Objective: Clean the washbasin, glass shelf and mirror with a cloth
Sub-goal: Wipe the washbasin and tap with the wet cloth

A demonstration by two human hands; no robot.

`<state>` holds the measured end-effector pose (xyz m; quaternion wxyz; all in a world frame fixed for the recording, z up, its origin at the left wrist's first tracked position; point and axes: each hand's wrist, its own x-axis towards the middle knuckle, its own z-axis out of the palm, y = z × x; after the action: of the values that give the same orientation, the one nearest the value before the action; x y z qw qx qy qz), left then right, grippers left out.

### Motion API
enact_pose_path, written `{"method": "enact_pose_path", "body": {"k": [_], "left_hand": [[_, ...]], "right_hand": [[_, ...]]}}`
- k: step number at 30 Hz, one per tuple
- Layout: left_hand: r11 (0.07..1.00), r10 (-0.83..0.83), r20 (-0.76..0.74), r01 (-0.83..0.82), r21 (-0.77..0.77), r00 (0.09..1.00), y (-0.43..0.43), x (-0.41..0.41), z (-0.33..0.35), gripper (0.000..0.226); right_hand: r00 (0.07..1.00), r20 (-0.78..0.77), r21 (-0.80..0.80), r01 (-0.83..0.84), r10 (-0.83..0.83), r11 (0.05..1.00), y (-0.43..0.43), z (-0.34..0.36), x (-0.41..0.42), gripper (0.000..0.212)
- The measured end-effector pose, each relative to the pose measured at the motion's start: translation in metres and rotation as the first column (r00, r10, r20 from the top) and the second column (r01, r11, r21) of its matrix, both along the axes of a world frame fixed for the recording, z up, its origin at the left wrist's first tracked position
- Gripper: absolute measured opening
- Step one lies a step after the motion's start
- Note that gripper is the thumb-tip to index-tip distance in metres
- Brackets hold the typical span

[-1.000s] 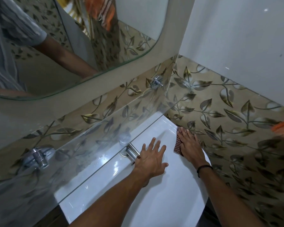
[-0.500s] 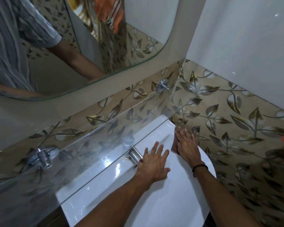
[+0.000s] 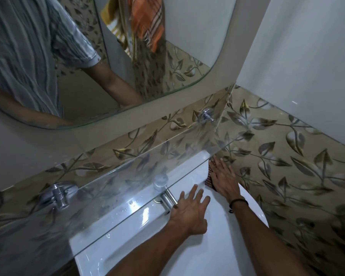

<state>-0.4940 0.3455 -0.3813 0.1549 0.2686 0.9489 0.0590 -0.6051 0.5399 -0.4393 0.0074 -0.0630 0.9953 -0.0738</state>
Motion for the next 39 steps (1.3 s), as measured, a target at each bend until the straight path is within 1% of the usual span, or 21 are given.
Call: {"method": "enact_pose_path", "body": {"k": [3,5,8,11,14,16,19,20,23,25,26,27,28,30,32,34,37,38,39], "left_hand": [[1.000,0.015,0.004,-0.015,0.011,1.000,0.001,0.000,-0.001,0.074],[1.000,0.022,0.010,-0.022,0.016,1.000,0.001,-0.001,-0.002,0.074],[1.000,0.027,0.006,-0.027,0.013,1.000,0.000,-0.001,-0.004,0.075],[0.999,0.037,0.011,-0.037,-0.008,0.999,0.001,-0.001,-0.004,0.075],[0.999,0.037,0.013,-0.037,-0.023,0.999,0.002,-0.001,-0.002,0.076],[0.999,0.028,0.012,-0.028,-0.027,1.000,0.001,-0.001,-0.002,0.076],[0.999,0.032,0.005,-0.032,-0.017,0.999,0.001,-0.001,-0.002,0.076],[0.999,0.035,0.008,-0.035,-0.010,0.999,0.001,-0.001,-0.002,0.076],[0.999,0.044,0.010,-0.044,-0.002,0.999,0.000,0.000,-0.004,0.076],[0.999,0.040,0.008,-0.040,-0.008,0.999,0.001,-0.001,-0.004,0.076],[0.999,0.036,0.004,-0.036,-0.015,0.999,0.000,-0.001,-0.004,0.077],[0.999,0.029,0.002,-0.029,-0.022,1.000,0.000,-0.001,-0.004,0.078],[0.999,0.025,0.002,-0.025,-0.024,1.000,0.000,0.000,-0.003,0.078],[1.000,0.028,-0.004,-0.028,-0.013,1.000,0.000,-0.001,-0.004,0.078],[1.000,0.030,-0.004,-0.030,-0.001,1.000,0.000,-0.001,-0.004,0.076],[0.999,0.037,-0.003,-0.037,0.007,0.999,0.000,0.000,-0.004,0.076],[0.999,0.036,-0.010,-0.036,-0.008,0.999,0.000,-0.001,-0.004,0.076],[0.999,0.035,-0.016,-0.035,-0.012,0.999,0.001,-0.001,-0.004,0.077],[0.999,0.031,-0.020,-0.031,-0.014,0.999,0.001,0.000,-0.004,0.077]], "right_hand": [[0.999,-0.035,0.034,0.000,0.002,0.999,0.006,-0.006,0.013,0.062],[0.999,-0.031,0.062,-0.008,0.010,0.998,0.012,-0.006,0.017,0.059],[0.999,-0.031,0.099,-0.009,0.012,0.995,0.008,0.001,0.003,0.060],[0.998,0.006,0.120,-0.057,0.057,0.991,-0.009,0.003,-0.026,0.063],[0.996,0.054,0.166,-0.082,0.074,0.983,-0.027,-0.001,-0.039,0.056],[0.991,0.027,0.170,-0.134,0.132,0.976,-0.025,-0.007,-0.034,0.053],[0.973,-0.041,0.159,-0.219,0.228,0.963,-0.006,-0.008,-0.026,0.057],[0.972,-0.048,0.163,-0.218,0.228,0.962,-0.001,-0.006,-0.026,0.058],[0.985,0.020,0.221,-0.169,0.169,0.961,-0.008,-0.007,-0.034,0.059],[0.993,0.066,0.217,-0.108,0.096,0.970,-0.026,-0.007,-0.039,0.060],[0.993,0.073,0.206,-0.101,0.087,0.973,-0.033,-0.006,-0.039,0.059],[0.992,0.061,0.204,-0.118,0.108,0.972,-0.034,-0.008,-0.038,0.058],[0.986,0.041,0.208,-0.169,0.164,0.963,-0.031,-0.010,-0.035,0.056],[0.946,0.007,0.222,-0.317,0.323,0.922,-0.014,-0.011,-0.029,0.054],[0.923,-0.006,0.236,-0.373,0.385,0.897,0.004,-0.006,-0.028,0.056],[0.937,0.017,0.258,-0.343,0.350,0.903,0.008,-0.004,-0.033,0.058],[0.964,0.092,0.258,-0.266,0.250,0.929,-0.013,-0.009,-0.037,0.059],[0.966,0.086,0.238,-0.259,0.245,0.936,-0.020,-0.010,-0.036,0.059],[0.958,0.070,0.210,-0.286,0.277,0.935,-0.021,-0.013,-0.034,0.061]]}}
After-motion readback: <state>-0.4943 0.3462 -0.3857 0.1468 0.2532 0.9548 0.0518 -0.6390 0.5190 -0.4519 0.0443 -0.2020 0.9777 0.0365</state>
